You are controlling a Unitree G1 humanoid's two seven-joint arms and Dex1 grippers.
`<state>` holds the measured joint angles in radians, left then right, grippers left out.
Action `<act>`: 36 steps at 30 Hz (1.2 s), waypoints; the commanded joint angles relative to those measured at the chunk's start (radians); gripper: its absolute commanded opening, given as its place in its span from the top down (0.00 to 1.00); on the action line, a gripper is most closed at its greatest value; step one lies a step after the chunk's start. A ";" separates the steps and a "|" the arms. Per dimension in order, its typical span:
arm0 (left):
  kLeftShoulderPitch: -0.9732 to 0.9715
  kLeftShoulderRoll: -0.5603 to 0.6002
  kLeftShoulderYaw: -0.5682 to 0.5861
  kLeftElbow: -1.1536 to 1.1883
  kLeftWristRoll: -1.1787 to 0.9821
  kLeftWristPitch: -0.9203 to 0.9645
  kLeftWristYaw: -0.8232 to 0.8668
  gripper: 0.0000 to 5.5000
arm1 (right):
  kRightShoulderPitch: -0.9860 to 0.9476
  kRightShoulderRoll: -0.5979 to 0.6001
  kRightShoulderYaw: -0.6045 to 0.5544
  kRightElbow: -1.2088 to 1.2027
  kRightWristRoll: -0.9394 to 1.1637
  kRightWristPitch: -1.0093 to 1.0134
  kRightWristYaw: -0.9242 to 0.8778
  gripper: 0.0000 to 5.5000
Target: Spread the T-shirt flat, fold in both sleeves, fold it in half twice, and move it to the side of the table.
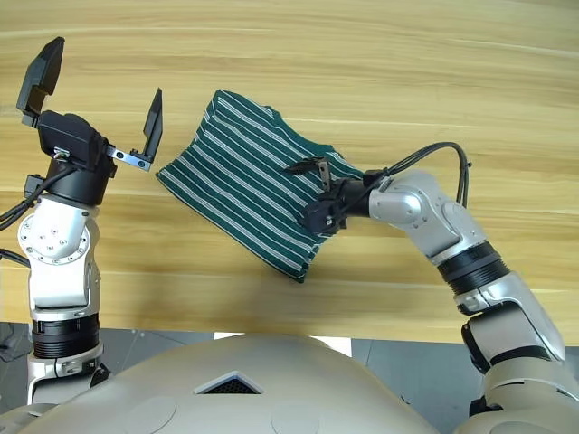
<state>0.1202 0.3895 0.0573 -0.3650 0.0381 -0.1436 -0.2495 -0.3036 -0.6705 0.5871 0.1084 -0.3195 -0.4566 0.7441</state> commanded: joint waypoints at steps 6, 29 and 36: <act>0.021 -0.047 -0.095 0.024 0.055 0.009 -0.003 0.02 | 0.124 0.175 0.057 0.192 -0.020 0.007 -0.085 0.02; -0.066 -0.086 -0.074 0.103 0.021 -0.004 0.011 0.02 | -0.255 0.405 -0.288 0.252 0.421 0.191 -0.023 0.02; -0.104 -0.093 -0.047 0.125 0.016 -0.017 0.028 0.02 | -0.595 0.580 -0.075 0.983 -0.020 0.112 -0.387 0.02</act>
<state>0.0556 0.2950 -0.0079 -0.2662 0.0539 -0.1558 -0.2300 -0.7783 -0.1709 0.4444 0.8613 -0.2189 -0.3509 0.4685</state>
